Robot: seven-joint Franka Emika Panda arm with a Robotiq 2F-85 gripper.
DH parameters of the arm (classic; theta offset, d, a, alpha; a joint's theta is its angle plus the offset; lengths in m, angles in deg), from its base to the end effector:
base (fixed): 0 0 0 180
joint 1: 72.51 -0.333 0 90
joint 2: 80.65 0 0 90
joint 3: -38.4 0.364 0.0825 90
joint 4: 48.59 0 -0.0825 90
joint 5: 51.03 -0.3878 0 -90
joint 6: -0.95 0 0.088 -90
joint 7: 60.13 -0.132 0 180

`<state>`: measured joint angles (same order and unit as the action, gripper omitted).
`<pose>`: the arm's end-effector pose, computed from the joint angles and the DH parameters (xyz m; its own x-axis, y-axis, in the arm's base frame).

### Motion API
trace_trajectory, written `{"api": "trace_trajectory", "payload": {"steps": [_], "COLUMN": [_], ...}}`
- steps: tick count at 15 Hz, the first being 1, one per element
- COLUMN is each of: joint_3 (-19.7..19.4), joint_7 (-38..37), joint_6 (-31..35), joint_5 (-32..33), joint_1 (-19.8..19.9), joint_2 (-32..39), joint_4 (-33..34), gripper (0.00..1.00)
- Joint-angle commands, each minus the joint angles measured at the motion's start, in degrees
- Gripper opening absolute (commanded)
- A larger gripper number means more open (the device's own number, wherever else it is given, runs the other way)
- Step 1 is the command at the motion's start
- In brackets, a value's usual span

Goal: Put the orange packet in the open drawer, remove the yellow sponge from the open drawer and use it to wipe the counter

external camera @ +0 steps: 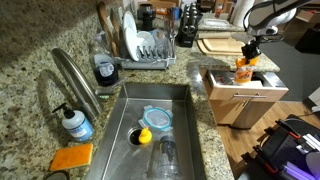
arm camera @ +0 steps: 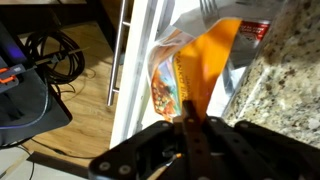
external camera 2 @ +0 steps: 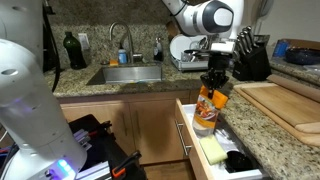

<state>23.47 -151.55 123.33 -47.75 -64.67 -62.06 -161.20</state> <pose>0.5612 -0.2321 0.3210 -0.3600 -0.9240 0.1289 -0.9153 0.3766 0.1428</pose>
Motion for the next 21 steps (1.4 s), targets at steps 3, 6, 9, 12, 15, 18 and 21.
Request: {"api": "trace_trajectory", "payload": {"steps": [3, 6, 9, 12, 15, 18, 21], "joint_3": [2.5, 3.4, 2.9, 2.6, 2.3, 2.3, 2.3], "joint_7": [1.5, 1.5, 1.9, 2.4, 2.0, 2.2, 2.2], "joint_6": [1.2, 0.9, -1.0, -3.5, -3.1, -3.2, -3.2], "joint_5": [-4.1, -9.7, -12.6, -12.9, -12.5, -12.6, -12.6], "joint_1": [-0.4, 0.2, 0.9, 1.5, 0.9, 0.9, 0.9], "joint_2": [4.8, 5.2, 5.3, 5.4, 5.1, 5.1, 5.1], "joint_4": [8.8, 10.1, 9.7, 9.5, 9.1, 9.2, 9.2], "gripper": [0.01, 0.01, 0.01, 0.01, 0.34, 0.32, 0.34]}}
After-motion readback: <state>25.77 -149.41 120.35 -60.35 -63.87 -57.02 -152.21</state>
